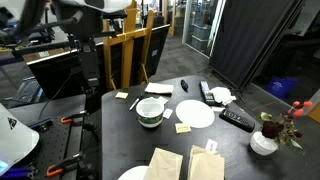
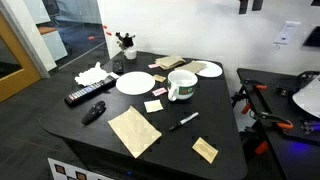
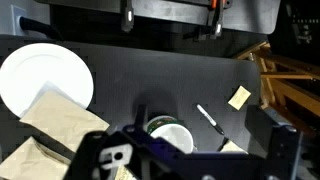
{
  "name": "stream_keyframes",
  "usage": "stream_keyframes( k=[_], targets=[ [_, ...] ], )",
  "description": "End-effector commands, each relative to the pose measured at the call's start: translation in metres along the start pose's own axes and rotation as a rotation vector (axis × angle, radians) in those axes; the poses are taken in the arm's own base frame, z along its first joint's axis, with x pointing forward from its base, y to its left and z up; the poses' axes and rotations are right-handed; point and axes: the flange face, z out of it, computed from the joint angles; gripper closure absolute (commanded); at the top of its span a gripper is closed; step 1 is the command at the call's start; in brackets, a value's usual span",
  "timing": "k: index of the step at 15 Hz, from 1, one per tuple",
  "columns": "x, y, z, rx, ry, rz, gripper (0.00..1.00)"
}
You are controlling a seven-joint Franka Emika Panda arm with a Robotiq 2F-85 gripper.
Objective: Move the mug to the right, put the marker in it, then take it out
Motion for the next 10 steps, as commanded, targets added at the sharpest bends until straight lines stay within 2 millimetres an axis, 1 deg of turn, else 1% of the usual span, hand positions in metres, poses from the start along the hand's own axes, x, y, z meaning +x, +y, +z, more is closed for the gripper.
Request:
stream_keyframes(
  k=[1,6,9,10],
  targets=[
    [0.0,0.0,0.0,0.0,-0.001,0.0,0.0],
    [0.0,0.0,0.0,0.0,0.0,0.0,0.0],
    [0.008,-0.009,-0.002,-0.008,0.024,0.008,0.0],
    [0.013,-0.014,-0.003,-0.016,0.033,0.032,0.0]
  ],
)
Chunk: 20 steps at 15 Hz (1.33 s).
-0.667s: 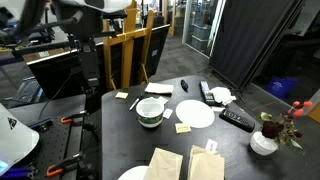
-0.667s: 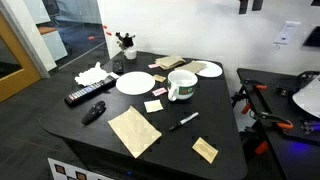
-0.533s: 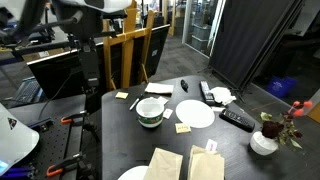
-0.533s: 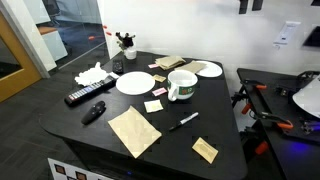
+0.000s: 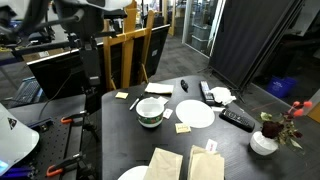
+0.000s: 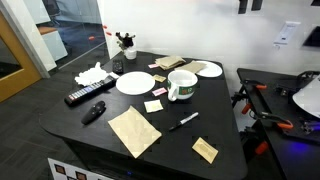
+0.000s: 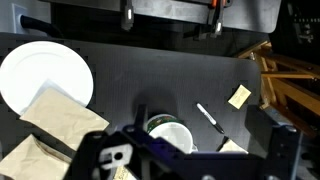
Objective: Move the mug to the right, put the marker in it, then take it out
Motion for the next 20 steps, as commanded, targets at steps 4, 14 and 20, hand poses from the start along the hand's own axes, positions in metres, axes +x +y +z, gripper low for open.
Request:
stream_keyframes(
  k=[4,14,20],
  targets=[
    [0.039,-0.027,-0.001,-0.071,0.091,0.194,0.0],
    [0.085,-0.034,0.049,-0.191,0.103,0.571,0.0],
    [0.098,-0.023,0.102,-0.126,0.089,0.665,0.0]
  ],
)
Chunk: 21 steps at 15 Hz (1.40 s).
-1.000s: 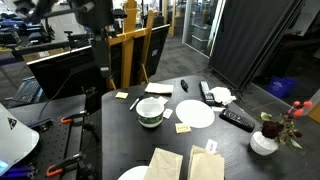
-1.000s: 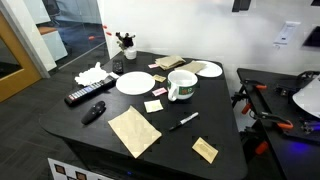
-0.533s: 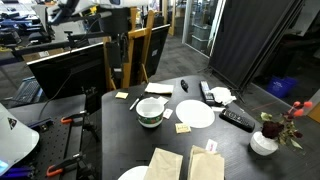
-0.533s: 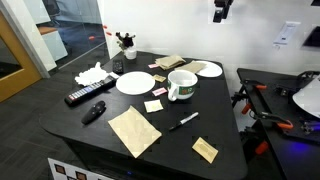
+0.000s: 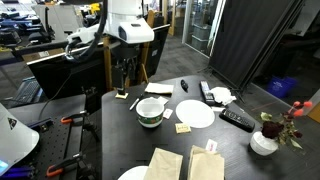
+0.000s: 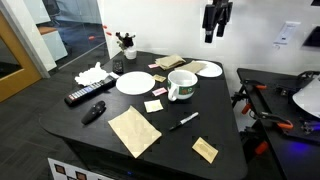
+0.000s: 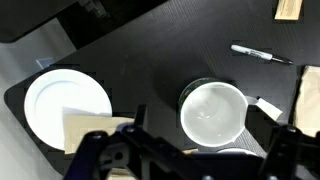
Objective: Move the mug to the right, put the marker in it, then take it out
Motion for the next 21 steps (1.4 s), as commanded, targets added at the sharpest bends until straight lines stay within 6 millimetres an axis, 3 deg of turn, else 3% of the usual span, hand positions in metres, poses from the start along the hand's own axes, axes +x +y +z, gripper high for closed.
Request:
stream_keyframes(
  k=[1,11,21],
  targets=[
    [0.01,-0.005,0.029,0.044,0.002,0.074,0.0],
    [0.031,-0.01,0.099,0.081,0.035,0.173,0.0],
    [0.036,-0.015,0.14,0.058,0.087,0.21,0.0]
  ],
)
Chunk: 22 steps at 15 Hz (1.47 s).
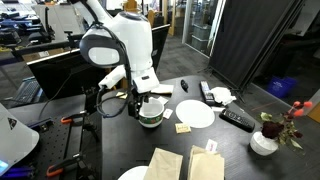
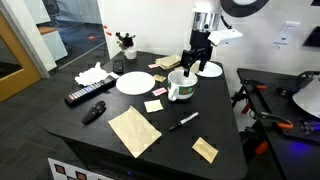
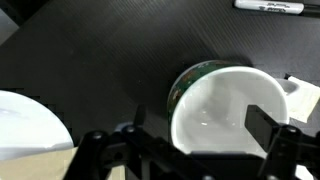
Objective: Move the mug to the right, put the marker in it, then take it out
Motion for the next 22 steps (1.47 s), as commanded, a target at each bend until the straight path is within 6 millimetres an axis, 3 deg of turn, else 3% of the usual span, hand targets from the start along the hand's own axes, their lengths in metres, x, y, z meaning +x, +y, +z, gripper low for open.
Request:
stream_keyframes(
  k=[1,4,5,7,16,22],
  targets=[
    [0.002,0.001,0.012,-0.012,0.018,0.039,0.0],
    [0.001,0.004,0.02,-0.022,0.014,0.047,0.01],
    [0.002,0.005,0.022,-0.023,0.017,0.048,0.26],
    [0.002,0.005,0.025,-0.028,0.021,0.044,0.29],
    [0.002,0.001,0.028,-0.04,0.026,0.028,0.98],
    [0.002,0.006,0.023,-0.062,0.043,0.054,0.98]
  ],
)
